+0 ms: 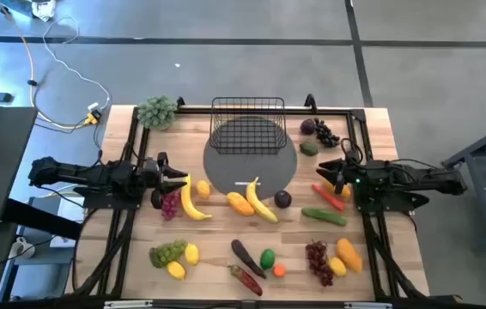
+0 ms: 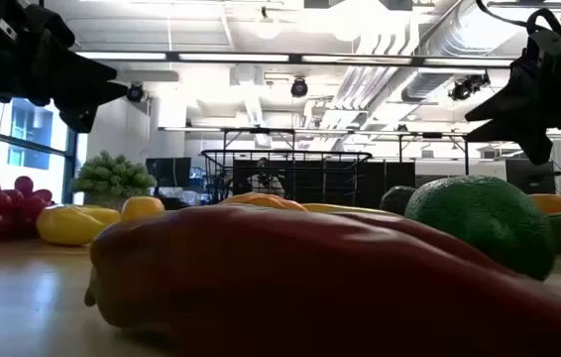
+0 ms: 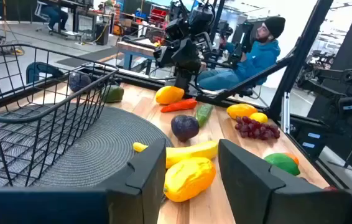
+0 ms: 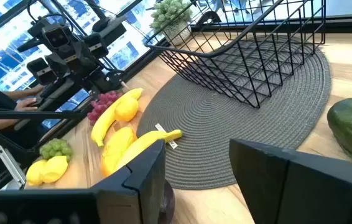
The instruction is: Build produce basket
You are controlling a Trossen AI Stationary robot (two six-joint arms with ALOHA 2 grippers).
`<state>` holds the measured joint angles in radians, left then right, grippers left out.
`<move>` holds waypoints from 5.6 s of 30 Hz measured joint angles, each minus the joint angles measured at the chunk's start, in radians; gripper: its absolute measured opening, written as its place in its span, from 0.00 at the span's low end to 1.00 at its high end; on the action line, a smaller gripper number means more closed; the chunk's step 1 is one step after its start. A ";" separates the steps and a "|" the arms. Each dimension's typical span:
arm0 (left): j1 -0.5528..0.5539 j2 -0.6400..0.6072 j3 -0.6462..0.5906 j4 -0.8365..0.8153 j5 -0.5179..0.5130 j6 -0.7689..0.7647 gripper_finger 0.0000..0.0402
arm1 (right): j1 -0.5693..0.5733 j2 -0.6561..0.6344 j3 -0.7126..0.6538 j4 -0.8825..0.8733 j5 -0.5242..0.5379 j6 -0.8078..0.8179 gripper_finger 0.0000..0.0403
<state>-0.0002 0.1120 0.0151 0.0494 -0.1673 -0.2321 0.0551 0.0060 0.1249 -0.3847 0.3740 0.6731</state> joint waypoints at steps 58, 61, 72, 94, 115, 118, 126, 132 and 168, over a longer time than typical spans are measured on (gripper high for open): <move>0.000 0.000 0.000 0.000 0.000 0.000 0.34 | 0.000 0.000 0.000 0.000 0.000 0.000 0.40; 0.000 0.000 0.000 0.000 0.000 0.000 0.34 | 0.000 0.000 0.000 0.000 0.000 0.000 0.40; 0.000 0.000 0.000 0.000 0.000 0.000 0.34 | 0.000 0.000 0.000 0.000 0.000 0.000 0.40; 0.000 0.000 0.000 0.000 0.000 0.000 0.34 | 0.000 0.000 0.000 0.000 0.000 0.000 0.40; 0.000 0.000 0.000 0.000 0.000 0.000 0.34 | 0.000 0.000 0.000 0.000 0.000 0.000 0.40; 0.000 0.000 0.000 0.000 0.000 0.000 0.34 | 0.000 0.000 0.000 0.000 0.000 0.000 0.40; 0.000 0.000 0.000 0.000 0.000 0.000 0.34 | 0.000 0.000 0.000 0.000 -0.002 0.000 0.42; 0.000 0.000 0.000 0.000 0.000 0.000 0.34 | 0.000 0.000 0.000 0.005 -0.055 -0.020 0.54; 0.000 0.000 0.000 0.000 0.000 0.000 0.34 | 0.000 0.621 0.386 -0.084 -0.220 -0.327 0.99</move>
<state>-0.0002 0.1120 0.0154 0.0494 -0.1673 -0.2321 0.0551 0.6268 0.5108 -0.4683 0.1545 0.3463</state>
